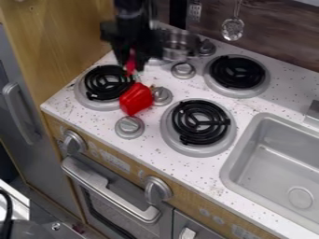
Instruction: Put the red fork on the bottom right burner
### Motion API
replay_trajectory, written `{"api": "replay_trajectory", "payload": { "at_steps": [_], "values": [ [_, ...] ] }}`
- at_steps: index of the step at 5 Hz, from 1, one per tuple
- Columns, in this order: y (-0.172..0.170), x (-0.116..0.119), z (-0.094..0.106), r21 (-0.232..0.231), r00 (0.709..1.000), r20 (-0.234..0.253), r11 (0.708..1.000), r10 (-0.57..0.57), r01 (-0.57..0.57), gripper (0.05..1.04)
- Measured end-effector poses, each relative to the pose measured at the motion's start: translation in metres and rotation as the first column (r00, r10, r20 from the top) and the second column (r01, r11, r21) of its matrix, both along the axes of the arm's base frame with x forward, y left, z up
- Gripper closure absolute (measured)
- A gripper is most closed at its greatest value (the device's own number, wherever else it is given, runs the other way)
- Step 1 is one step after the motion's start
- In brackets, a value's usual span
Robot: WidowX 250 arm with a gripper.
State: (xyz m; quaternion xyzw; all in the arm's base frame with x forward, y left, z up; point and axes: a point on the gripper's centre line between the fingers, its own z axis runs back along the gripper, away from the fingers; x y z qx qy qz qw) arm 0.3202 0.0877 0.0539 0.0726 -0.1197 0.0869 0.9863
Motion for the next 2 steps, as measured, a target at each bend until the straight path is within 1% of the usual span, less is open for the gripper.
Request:
{"api": "replay_trajectory", "payload": {
  "at_steps": [1,2],
  "values": [
    [-0.035,-0.030,-0.019,0.020,0.993,-0.088,0.997,-0.079,0.081,0.681],
    [-0.063,-0.055,-0.039,0.009,0.980,-0.147,0.991,-0.131,0.133,0.681]
  ]
}}
